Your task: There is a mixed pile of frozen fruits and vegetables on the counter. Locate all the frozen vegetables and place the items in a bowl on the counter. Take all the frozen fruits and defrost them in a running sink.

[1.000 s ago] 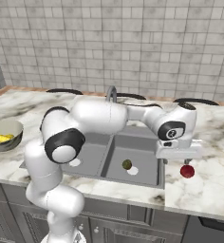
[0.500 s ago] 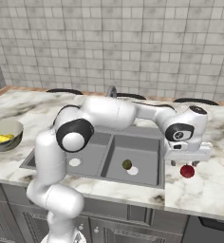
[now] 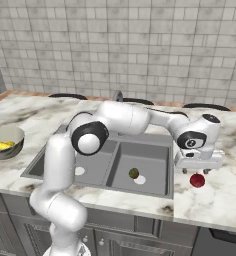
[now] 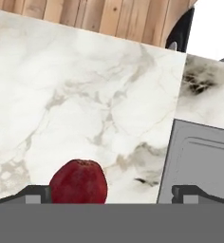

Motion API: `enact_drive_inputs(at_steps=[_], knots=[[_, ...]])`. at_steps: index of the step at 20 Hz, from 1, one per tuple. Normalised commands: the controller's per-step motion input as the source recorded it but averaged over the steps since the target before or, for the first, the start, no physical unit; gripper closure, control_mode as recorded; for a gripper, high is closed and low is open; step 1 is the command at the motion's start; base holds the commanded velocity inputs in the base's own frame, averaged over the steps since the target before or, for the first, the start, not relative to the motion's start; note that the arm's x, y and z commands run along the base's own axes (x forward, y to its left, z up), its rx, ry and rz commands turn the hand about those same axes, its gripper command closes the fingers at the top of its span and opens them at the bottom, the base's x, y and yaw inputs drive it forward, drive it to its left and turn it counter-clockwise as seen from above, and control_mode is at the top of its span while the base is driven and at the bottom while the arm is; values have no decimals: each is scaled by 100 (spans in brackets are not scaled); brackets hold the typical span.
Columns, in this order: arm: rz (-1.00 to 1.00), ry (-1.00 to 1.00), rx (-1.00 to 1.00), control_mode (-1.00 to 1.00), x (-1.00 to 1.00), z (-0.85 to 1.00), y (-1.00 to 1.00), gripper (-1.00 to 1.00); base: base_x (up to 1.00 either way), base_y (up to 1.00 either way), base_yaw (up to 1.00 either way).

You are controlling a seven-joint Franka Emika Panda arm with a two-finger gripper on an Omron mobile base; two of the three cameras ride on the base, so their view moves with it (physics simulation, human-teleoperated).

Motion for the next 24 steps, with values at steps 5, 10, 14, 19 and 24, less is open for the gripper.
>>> enact_drive_inputs(at_steps=[5,10,14,19,24], knots=[[0,1,0,-100,15,-31,-20,-100,0,0,0],[0,2,0,-100,8,-30,-19,-100,0,0,0],[0,3,1,-100,12,-25,-3,-100,0,0,0],[0,1,0,-100,6,-12,9,-100,0,0,0],[-1,3,0,-100,1,-19,2,100,0,0,0]])
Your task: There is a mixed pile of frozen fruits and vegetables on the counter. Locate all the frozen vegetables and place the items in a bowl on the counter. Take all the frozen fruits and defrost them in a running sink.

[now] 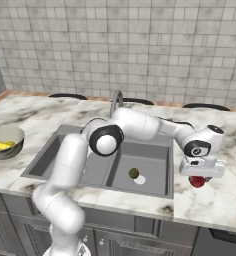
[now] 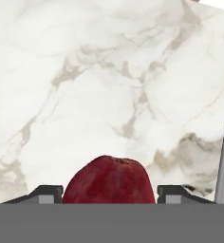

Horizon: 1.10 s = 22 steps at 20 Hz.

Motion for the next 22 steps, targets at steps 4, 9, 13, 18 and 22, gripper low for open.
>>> enact_drive_inputs(at_steps=[4,9,13,18,22], knots=[[-1,2,0,-100,0,-21,0,100,0,0,0],[-1,-1,0,-100,1,-4,2,100,0,0,0],[-3,0,1,-100,-15,21,9,100,0,0,0],[0,-1,4,-100,-25,67,30,100,0,0,0],[0,-3,4,-100,-18,49,38,100,0,0,0]])
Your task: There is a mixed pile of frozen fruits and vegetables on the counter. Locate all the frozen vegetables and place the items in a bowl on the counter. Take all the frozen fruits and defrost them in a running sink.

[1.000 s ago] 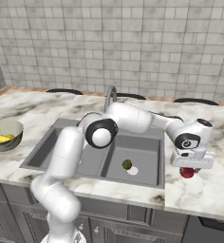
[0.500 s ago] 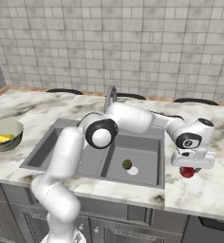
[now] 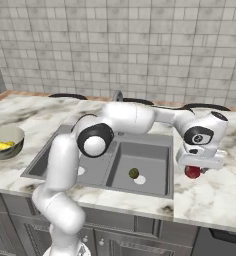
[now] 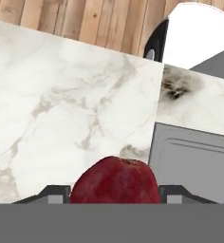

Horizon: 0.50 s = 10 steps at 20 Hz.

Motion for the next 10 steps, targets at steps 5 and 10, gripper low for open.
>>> enact_drive_inputs(at_steps=[5,10], knots=[[-1,-5,2,-100,-15,28,53,100,0,0,0],[0,1,0,-100,-3,15,78,100,0,0,0]])
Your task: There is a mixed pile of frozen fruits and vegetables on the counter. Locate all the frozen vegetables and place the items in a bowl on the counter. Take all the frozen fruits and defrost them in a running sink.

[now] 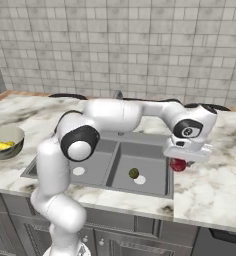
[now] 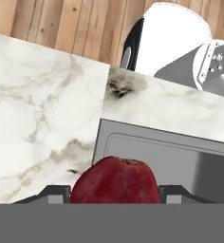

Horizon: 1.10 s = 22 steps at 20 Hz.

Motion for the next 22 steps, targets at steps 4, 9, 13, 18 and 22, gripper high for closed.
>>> enact_drive_inputs(at_steps=[4,9,13,18,22], knots=[[0,2,-7,-100,2,0,98,100,0,0,0],[0,0,-8,-100,18,-4,100,100,0,0,0],[2,0,-8,-100,41,-11,93,100,0,0,0],[8,2,-6,-100,61,-32,37,100,0,0,0],[6,0,0,-100,49,-29,-14,100,0,0,0]])
